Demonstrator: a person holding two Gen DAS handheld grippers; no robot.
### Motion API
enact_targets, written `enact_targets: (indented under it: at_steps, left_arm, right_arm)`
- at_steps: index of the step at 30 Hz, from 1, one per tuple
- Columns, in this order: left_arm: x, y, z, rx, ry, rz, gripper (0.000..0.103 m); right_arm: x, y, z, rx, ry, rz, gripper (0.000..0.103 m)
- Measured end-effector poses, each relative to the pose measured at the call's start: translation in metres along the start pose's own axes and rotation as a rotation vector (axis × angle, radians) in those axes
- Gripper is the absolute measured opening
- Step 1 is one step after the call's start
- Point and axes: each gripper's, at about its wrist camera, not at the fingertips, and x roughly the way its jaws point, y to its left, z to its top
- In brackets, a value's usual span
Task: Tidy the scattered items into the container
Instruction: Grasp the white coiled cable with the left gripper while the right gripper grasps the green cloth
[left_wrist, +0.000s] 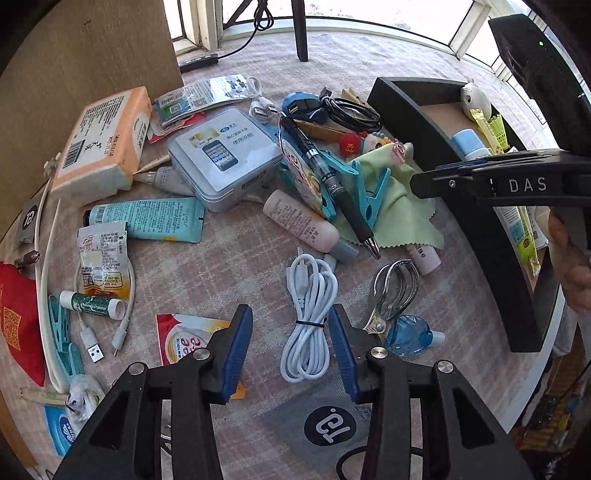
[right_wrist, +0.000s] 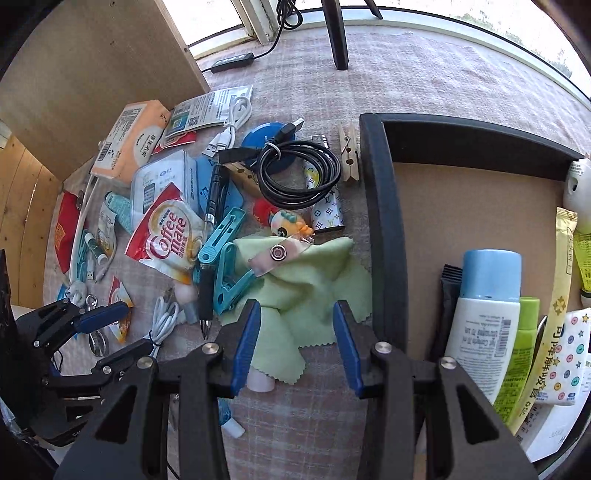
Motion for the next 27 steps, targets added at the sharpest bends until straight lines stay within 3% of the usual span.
enact_targets:
  at_steps: [7, 15, 17, 18, 20, 22, 27]
  left_arm:
    - [0.014, -0.01, 0.003, 0.055, 0.035, 0.004, 0.036]
    - [0.023, -0.019, 0.007, 0.085, 0.041, 0.012, 0.022]
    - [0.022, -0.021, 0.007, 0.084, 0.032, 0.014, 0.022]
    - [0.022, -0.021, 0.007, 0.086, 0.029, 0.014, 0.022]
    - [0.022, -0.022, 0.005, 0.089, 0.022, 0.013, 0.022]
    - [0.021, -0.022, 0.004, 0.086, 0.015, 0.008, 0.021]
    - [0.02, -0.02, 0.001, 0.069, 0.006, -0.003, 0.021]
  right_arm:
    - [0.013, 0.0, 0.007, -0.009, 0.013, -0.038, 0.039]
    - [0.018, 0.008, 0.019, -0.056, 0.025, -0.073, 0.039]
    - [0.021, 0.01, 0.02, -0.074, 0.039, -0.077, 0.033]
    - [0.023, 0.011, 0.021, -0.081, 0.05, -0.085, 0.024]
    - [0.023, 0.011, 0.021, -0.093, 0.056, -0.102, 0.021]
    - [0.022, 0.006, 0.022, -0.071, 0.078, -0.067, 0.008]
    - [0.012, -0.009, 0.02, -0.007, 0.076, -0.002, 0.006]
